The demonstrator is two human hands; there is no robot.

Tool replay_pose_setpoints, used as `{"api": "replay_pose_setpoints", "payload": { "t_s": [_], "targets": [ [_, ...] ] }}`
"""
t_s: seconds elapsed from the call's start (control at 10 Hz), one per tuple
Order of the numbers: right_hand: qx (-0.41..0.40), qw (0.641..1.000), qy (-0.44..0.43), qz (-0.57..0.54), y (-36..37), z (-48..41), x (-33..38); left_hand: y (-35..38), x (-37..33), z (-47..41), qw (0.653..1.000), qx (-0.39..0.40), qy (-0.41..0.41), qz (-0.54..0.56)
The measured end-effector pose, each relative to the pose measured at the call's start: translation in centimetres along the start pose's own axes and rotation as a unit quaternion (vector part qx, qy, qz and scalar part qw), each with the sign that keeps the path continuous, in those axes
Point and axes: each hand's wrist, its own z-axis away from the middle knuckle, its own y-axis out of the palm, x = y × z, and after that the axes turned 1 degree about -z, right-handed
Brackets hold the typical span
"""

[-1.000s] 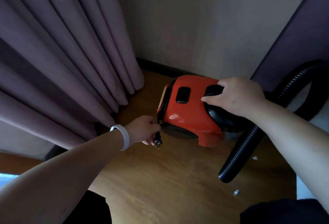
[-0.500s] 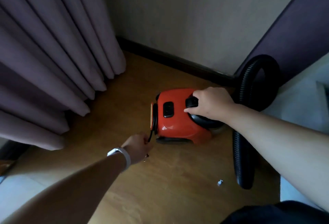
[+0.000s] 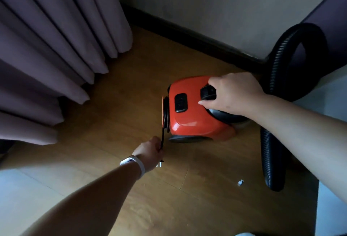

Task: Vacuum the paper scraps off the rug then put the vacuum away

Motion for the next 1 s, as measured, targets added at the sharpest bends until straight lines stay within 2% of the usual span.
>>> {"api": "replay_pose_setpoints", "payload": {
  "t_s": [0.3, 0.6, 0.7, 0.8, 0.9, 1.0],
  "targets": [
    [0.005, 1.0, -0.005, -0.013, -0.2, 0.1, 0.1, 0.0, 1.6, -1.0, 0.999, 0.01, 0.006, 0.033],
    [0.015, 0.997, -0.056, -0.054, -1.1, -0.1, 1.4, -2.6, 2.7, -1.1, 0.999, -0.004, -0.019, 0.04],
    [0.018, 0.994, -0.083, -0.065, -1.5, -0.3, 2.2, -3.5, 2.1, -1.2, 0.998, -0.031, 0.016, 0.051],
    [0.025, 0.99, -0.112, -0.076, -1.9, -0.5, 3.0, -5.8, 0.7, -1.0, 0.994, -0.101, 0.045, 0.028],
    [0.029, 0.985, -0.138, -0.094, -2.3, -0.8, 3.8, -9.6, -1.4, -0.8, 0.982, -0.146, 0.115, -0.033],
    [0.057, 0.986, -0.136, -0.078, -3.9, -0.9, 4.0, -13.7, -3.7, 0.6, 0.969, -0.146, 0.172, -0.099]
  ]
}}
